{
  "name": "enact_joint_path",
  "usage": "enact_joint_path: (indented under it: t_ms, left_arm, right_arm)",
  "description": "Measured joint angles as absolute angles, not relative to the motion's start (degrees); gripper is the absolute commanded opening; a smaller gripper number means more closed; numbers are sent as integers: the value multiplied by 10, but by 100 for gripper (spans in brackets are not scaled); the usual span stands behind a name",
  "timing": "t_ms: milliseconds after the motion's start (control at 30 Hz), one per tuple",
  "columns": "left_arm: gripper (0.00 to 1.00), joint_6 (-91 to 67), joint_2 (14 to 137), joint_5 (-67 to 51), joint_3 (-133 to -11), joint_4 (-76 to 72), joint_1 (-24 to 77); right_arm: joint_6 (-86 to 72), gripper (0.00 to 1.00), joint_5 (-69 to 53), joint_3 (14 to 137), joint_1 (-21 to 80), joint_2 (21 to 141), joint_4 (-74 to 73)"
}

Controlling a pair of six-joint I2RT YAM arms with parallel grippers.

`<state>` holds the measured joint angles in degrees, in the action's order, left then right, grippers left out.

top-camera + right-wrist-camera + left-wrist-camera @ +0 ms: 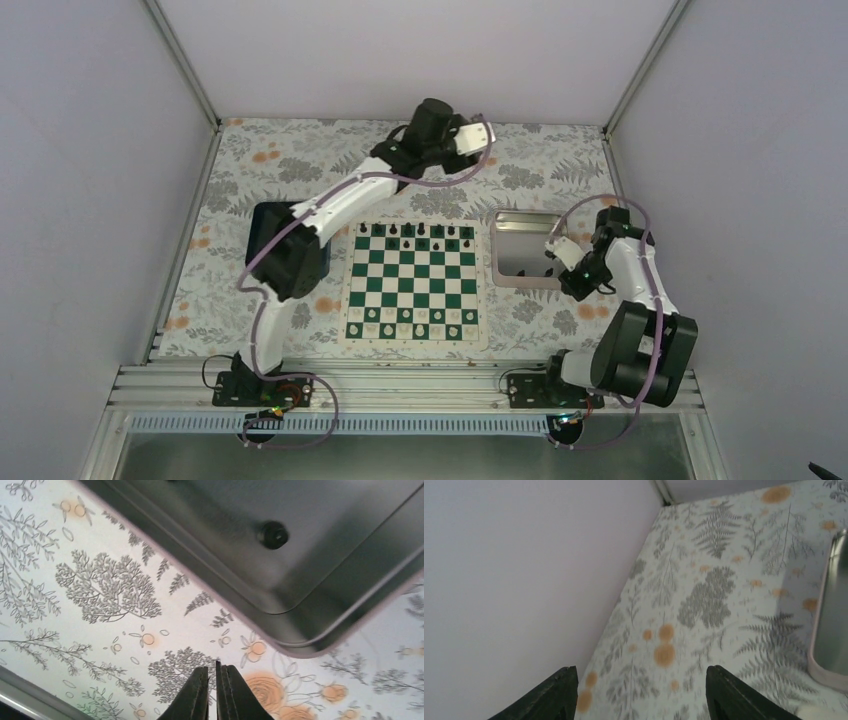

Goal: Set up the chess pieces on the board
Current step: Adjust the storage box at the center of the board.

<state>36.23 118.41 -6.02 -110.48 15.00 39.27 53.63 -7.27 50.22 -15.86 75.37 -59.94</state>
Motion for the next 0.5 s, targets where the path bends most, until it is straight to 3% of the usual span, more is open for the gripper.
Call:
enact_joint_path:
  t_ms: [300,500]
  left_arm:
    - [71,319,1450,-51,-1502,260,429]
    - [78,336,1478,-34,-1469,289,456]
  right_arm:
    - [549,11,-87,452,-185,746,-571]
    - [545,12,-100,444,-199,759,-529]
